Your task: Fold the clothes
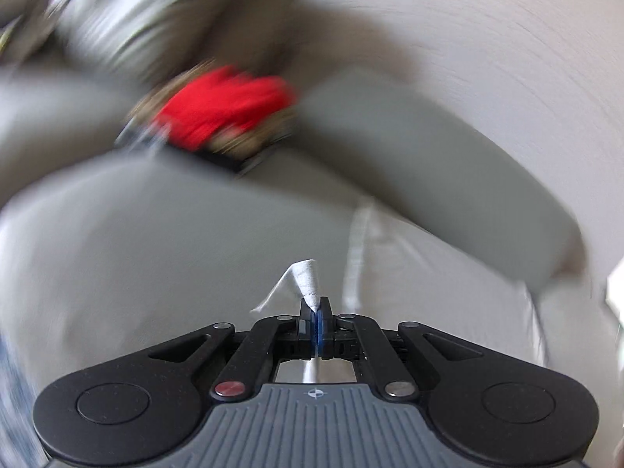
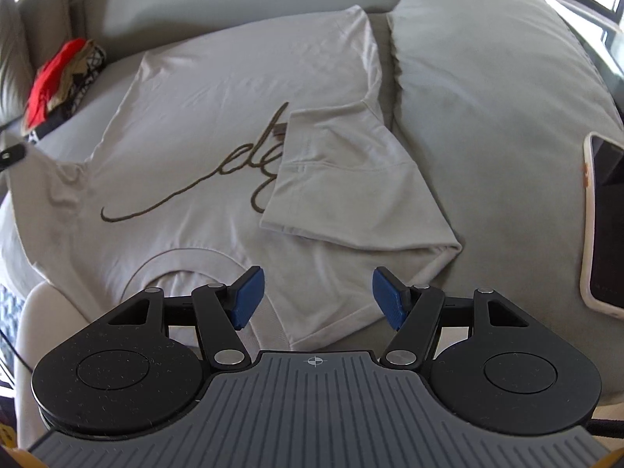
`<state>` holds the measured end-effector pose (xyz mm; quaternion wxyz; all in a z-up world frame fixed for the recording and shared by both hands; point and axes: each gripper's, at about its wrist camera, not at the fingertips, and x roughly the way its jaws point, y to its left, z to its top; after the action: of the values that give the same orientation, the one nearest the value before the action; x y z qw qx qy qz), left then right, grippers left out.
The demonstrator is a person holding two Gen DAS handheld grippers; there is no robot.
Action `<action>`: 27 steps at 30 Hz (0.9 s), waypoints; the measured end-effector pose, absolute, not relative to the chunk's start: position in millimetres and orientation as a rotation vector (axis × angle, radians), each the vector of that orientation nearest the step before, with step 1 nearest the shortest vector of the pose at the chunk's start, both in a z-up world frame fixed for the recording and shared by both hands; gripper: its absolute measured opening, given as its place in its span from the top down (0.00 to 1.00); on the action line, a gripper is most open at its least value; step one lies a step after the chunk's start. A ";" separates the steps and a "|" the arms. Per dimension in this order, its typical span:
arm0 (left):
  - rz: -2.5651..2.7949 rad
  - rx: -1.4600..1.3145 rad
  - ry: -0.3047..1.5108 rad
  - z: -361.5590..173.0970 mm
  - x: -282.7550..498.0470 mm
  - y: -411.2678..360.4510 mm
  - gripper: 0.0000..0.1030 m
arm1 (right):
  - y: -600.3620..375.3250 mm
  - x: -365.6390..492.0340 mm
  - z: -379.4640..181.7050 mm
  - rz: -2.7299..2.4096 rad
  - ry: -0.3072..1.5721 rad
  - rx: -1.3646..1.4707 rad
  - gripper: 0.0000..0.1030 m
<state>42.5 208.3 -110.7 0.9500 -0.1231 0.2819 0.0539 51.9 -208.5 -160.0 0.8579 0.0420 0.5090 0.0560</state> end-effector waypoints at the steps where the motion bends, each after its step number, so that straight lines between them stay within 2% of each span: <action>1: 0.055 -0.138 0.577 -107.4 45.0 182.1 0.99 | -210.5 51.9 -160.7 0.116 1.071 0.098 0.34; 4: -0.127 0.209 0.651 -117.4 37.3 101.0 0.97 | -215.7 51.3 -161.2 0.124 1.073 0.118 0.34; 5: -0.178 0.331 0.720 -129.4 35.4 76.1 0.94 | -217.2 50.8 -160.7 0.130 1.072 0.124 0.34; 6: -0.209 0.449 0.787 -143.6 33.7 54.8 0.84 | -218.7 50.2 -160.1 0.136 1.071 0.130 0.33; 8: -0.207 0.580 0.871 -164.9 26.1 35.2 0.83 | -221.6 49.2 -158.9 0.149 1.069 0.142 0.30; 9: -0.191 0.599 0.890 -169.6 23.6 33.2 0.78 | -223.2 48.6 -158.1 0.158 1.066 0.149 0.29; 10: -0.175 0.544 0.895 -165.5 20.7 41.0 0.72 | -225.1 47.9 -157.1 0.168 1.062 0.158 0.29; 11: -0.159 0.470 0.897 -159.2 17.8 51.3 0.60 | -227.2 47.5 -156.8 0.172 1.059 0.172 0.29; 12: -0.147 0.354 0.896 -149.5 19.5 68.6 0.54 | -229.4 47.3 -157.1 0.173 1.057 0.189 0.29; 15: -0.094 -0.074 0.898 -129.7 6.2 135.7 0.49 | -234.7 48.8 -160.8 0.166 1.061 0.238 0.29; 18: 0.069 -0.442 0.900 -133.8 -9.6 193.8 0.51 | -236.4 49.6 -165.1 0.167 1.073 0.272 0.29; 20: 0.124 -0.555 0.927 -145.6 -8.6 215.4 0.53 | -236.2 48.2 -164.7 0.174 1.072 0.275 0.29; 24: 0.084 -0.645 1.003 -166.4 1.6 219.4 0.57 | -237.6 43.1 -159.3 0.176 1.058 0.267 0.29; 27: 0.064 -0.582 1.085 -172.6 21.5 208.1 0.61 | -237.9 40.4 -158.5 0.176 1.059 0.265 0.29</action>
<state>21.5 208.1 -172.6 0.8158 -0.2731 0.5088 0.0302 40.4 -237.9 -158.5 0.8511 0.1257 0.5028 0.0834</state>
